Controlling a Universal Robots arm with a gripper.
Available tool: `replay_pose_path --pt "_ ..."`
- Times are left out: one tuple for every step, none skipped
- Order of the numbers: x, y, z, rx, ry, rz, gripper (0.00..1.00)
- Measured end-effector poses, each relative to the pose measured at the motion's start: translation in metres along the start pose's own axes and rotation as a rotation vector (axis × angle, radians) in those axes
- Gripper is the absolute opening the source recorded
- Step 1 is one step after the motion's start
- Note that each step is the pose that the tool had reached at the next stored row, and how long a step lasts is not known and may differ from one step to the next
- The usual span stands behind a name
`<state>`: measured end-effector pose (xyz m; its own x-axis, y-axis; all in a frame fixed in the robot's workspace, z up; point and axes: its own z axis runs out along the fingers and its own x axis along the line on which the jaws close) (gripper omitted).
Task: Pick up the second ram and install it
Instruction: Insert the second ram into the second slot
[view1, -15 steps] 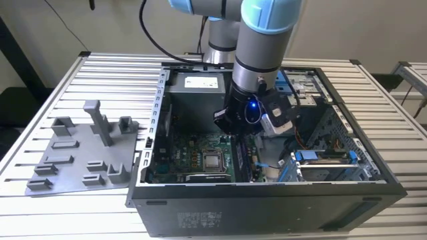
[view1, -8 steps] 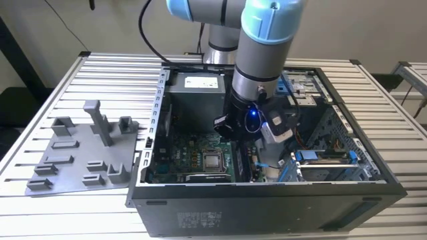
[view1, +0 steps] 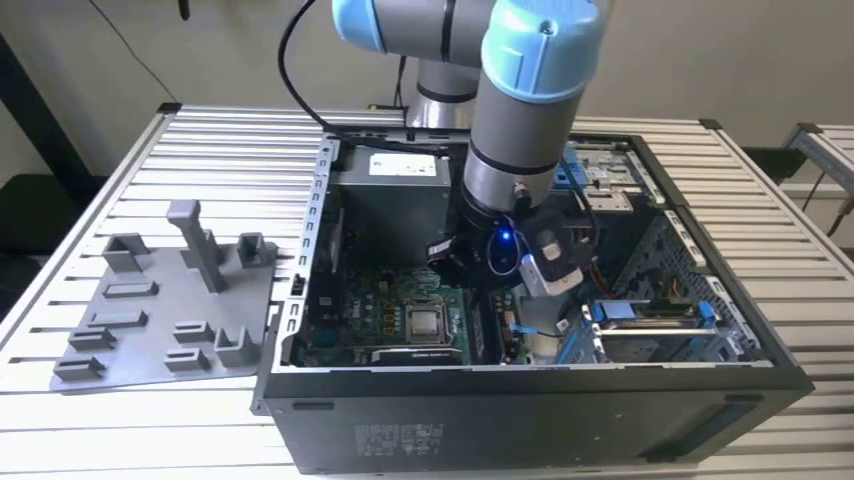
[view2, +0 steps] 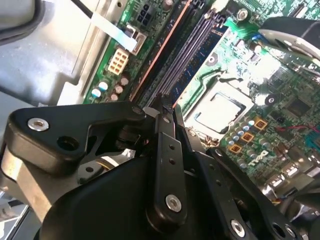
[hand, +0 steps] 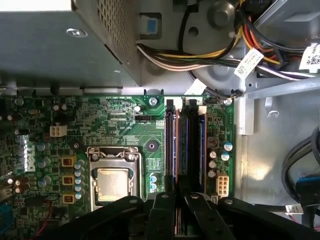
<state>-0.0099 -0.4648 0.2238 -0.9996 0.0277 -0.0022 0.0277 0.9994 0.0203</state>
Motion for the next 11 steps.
replay_pose_path --pt "0.0000 -0.0003 0.0000 0.0001 0.0002 0.000 0.14" --pt "0.0000 -0.0006 0.0001 0.0000 0.0003 0.000 0.14" --pt "-0.0001 -0.0011 0.0003 -0.0001 0.0002 0.000 0.14" --pt "-0.0002 -0.0021 0.0004 0.0000 0.0003 0.000 0.14" --pt "-0.0001 -0.0028 0.0006 0.0001 0.0004 0.001 0.14" --pt "-0.0001 -0.0030 0.0011 -0.0002 0.0003 0.001 0.14" --pt "-0.0001 -0.0030 0.0017 -0.0002 0.0002 0.001 0.14" --pt "-0.0002 -0.0031 0.0020 0.0000 0.0003 0.001 0.14" --pt "-0.0002 -0.0031 0.0025 0.0001 0.0003 0.002 0.14" --pt "-0.0003 -0.0031 0.0031 0.0000 0.0003 0.002 0.14" --pt "-0.0006 -0.0031 0.0035 0.0001 0.0003 0.002 0.14"
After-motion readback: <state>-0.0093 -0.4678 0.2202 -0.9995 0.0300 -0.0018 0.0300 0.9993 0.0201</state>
